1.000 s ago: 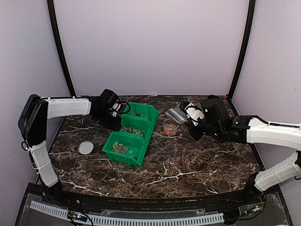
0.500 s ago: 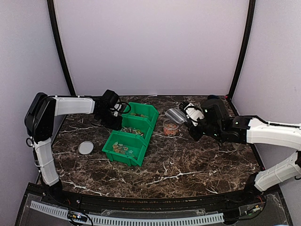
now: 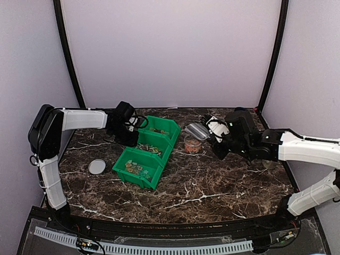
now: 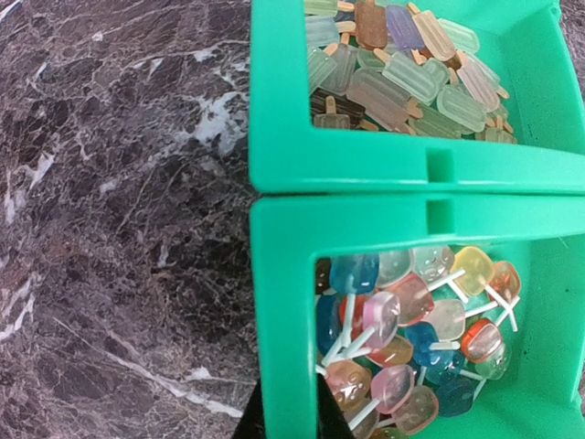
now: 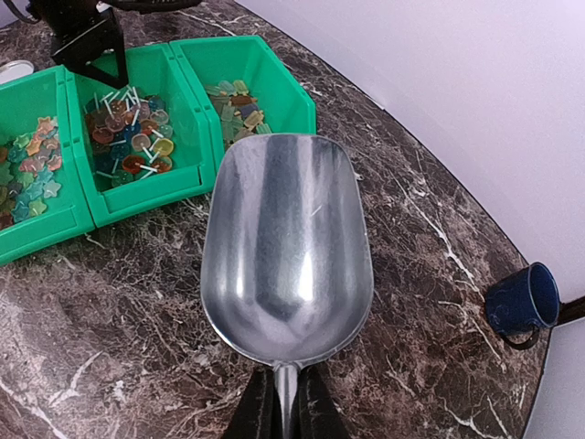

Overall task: Pack the candies
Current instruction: Adjust the fake candies in the storage box.

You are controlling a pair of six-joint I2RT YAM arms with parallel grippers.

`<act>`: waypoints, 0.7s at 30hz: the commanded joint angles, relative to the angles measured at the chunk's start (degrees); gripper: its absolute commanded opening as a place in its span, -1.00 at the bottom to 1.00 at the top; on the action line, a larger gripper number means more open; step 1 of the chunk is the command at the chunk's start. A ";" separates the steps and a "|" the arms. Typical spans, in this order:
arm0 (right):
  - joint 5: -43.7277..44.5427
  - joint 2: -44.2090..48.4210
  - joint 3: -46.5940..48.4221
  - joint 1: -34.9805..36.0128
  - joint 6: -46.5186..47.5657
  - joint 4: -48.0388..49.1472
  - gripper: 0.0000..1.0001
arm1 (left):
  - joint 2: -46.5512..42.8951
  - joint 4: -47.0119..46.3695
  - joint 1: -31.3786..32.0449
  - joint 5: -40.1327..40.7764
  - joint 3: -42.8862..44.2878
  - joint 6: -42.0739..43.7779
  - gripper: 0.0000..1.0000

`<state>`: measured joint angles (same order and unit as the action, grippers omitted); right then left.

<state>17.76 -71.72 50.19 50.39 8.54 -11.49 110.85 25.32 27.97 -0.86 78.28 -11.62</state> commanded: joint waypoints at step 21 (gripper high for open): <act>-3.89 -2.62 20.58 6.12 -2.84 -7.78 -1.00 | -20.05 -26.62 -5.92 -33.37 -23.71 -17.25 -1.00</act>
<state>18.02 -77.32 68.14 56.27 7.60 -22.68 98.76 18.92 25.50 -14.83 61.36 -17.61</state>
